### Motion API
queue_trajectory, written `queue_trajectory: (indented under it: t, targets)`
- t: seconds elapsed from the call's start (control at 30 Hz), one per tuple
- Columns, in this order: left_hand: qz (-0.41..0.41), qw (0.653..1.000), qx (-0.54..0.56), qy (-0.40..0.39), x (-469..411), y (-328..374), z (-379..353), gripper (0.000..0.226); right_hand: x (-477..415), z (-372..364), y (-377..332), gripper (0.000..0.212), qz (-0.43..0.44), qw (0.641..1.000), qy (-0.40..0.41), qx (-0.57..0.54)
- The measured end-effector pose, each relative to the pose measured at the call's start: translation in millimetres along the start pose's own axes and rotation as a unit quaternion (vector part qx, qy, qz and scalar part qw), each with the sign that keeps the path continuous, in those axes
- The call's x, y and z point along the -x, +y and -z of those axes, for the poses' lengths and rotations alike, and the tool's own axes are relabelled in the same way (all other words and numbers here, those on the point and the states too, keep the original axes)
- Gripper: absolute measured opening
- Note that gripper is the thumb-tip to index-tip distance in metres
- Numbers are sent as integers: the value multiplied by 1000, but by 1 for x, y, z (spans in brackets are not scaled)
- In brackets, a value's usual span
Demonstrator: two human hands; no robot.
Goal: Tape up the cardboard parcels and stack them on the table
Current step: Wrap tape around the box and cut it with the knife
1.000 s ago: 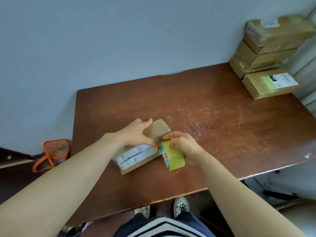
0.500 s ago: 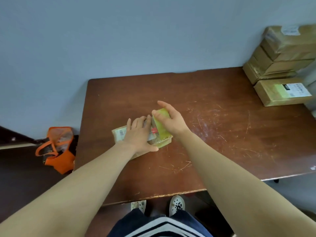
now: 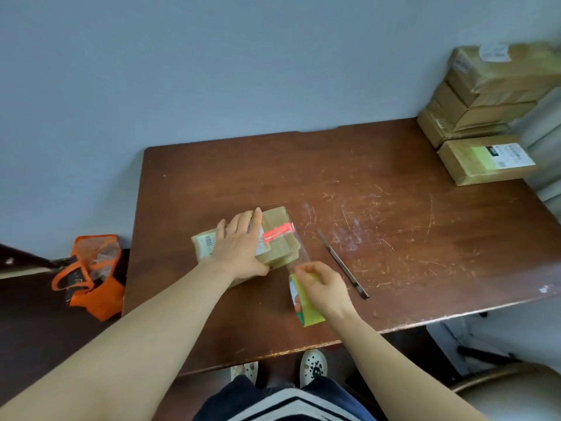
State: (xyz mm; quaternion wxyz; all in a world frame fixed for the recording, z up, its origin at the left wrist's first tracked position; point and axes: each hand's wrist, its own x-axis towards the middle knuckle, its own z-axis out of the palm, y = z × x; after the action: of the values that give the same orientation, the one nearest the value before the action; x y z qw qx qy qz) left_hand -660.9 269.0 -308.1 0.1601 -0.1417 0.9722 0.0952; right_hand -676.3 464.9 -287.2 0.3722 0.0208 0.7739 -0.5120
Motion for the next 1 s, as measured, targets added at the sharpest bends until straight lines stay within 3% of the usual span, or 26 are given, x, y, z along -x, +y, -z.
queue_trajectory:
  t: [0.07,0.13,0.3,0.5,0.67,0.73,1.0]
  targets:
    - [13,999,17,-37,0,2,4,129,-9,-4,-5,9,-25,1000,-16,-4]
    - [32,995,75,-58,-2,4,9,115,-14,-6,-10,17,-26,999,-19,-8]
    - [-40,989,79,116,-24,39,14,66,-18,-6,-14,33,-26,999,-23,-40]
    - [28,995,-13,93,-46,58,-16,79,-21,-7,-8,56,-32,996,-37,-76]
    - [-9,995,30,92,-46,54,-15,92,-19,-5,-1,61,-37,992,-49,-113]
    - [-30,992,12,122,-39,53,-17,86,-19,-5,0,60,-37,990,-52,-122]
    - [-35,992,23,117,-36,57,-15,27,-23,-7,-3,58,-45,989,-58,-131]
